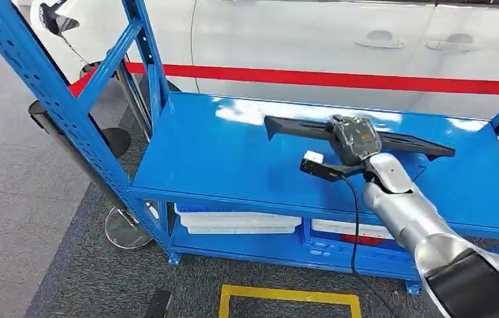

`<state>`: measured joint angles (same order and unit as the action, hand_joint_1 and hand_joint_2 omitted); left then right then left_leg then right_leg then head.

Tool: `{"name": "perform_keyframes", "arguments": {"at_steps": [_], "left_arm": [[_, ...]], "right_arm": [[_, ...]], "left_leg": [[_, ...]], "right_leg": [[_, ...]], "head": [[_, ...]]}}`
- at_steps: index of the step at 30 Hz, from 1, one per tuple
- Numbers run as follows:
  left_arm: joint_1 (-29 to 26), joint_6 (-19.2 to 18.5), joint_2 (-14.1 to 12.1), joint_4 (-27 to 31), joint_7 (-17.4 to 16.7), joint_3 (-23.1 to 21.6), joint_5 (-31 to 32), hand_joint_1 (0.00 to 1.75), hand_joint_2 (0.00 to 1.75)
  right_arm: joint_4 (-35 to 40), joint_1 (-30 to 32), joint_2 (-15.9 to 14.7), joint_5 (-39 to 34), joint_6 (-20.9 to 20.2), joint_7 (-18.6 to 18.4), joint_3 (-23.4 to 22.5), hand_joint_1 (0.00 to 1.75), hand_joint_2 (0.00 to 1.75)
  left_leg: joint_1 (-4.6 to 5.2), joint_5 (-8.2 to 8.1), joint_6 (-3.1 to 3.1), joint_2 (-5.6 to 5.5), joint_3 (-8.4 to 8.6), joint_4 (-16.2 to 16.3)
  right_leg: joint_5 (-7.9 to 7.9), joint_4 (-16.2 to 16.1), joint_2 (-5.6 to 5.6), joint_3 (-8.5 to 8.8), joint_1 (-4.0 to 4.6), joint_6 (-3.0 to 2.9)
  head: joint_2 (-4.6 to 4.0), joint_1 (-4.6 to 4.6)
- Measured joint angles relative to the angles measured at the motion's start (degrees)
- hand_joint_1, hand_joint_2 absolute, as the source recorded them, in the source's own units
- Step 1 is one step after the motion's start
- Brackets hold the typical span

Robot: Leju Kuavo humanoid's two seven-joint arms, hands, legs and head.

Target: Take the parts from the cabinet and place them on the table.

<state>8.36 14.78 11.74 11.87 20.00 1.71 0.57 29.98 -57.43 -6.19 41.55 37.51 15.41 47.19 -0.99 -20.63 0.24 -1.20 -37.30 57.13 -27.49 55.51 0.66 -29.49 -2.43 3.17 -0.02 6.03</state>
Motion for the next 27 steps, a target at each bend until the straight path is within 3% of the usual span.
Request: {"name": "perform_keyframes", "arguments": {"at_steps": [9, 22, 27], "left_arm": [[1.2, 1.3, -0.3, 0.0, -0.6, -0.1, 0.5, 0.0, 0.0], [2.0, 2.0, -0.3, 0.0, -0.6, -1.0, 2.2, 0.0, 0.0], [2.0, -0.9, -0.3, 0.0, 1.5, -1.0, 1.0, 0.0, 0.0]], "right_arm": [[4.8, -5.8, 0.0, 0.8, -2.6, 0.3, -1.0, 1.75, 1.75], [5.2, -3.4, 0.3, 0.9, -1.8, 1.2, -1.9, 1.75, 1.75], [5.2, -2.6, 0.3, 1.0, -1.8, 1.5, -2.4, 1.75, 1.75]], "left_leg": [[-0.07, 0.0, -0.01, 0.0, -0.04, 0.0], [-0.04, -0.01, -0.01, 0.0, -0.1, 0.0], [-0.04, -0.01, -0.01, 0.0, -0.12, 0.0]], "right_leg": [[-0.1, 0.1, -0.07, -0.09, 0.01, -0.07], [-0.09, 0.1, -0.06, -0.13, 0.0, -0.06], [-0.1, 0.1, -0.06, -0.14, 0.0, -0.06]], "head": [[-0.02, 0.0], [0.0, 0.0], [0.0, 0.0]]}}
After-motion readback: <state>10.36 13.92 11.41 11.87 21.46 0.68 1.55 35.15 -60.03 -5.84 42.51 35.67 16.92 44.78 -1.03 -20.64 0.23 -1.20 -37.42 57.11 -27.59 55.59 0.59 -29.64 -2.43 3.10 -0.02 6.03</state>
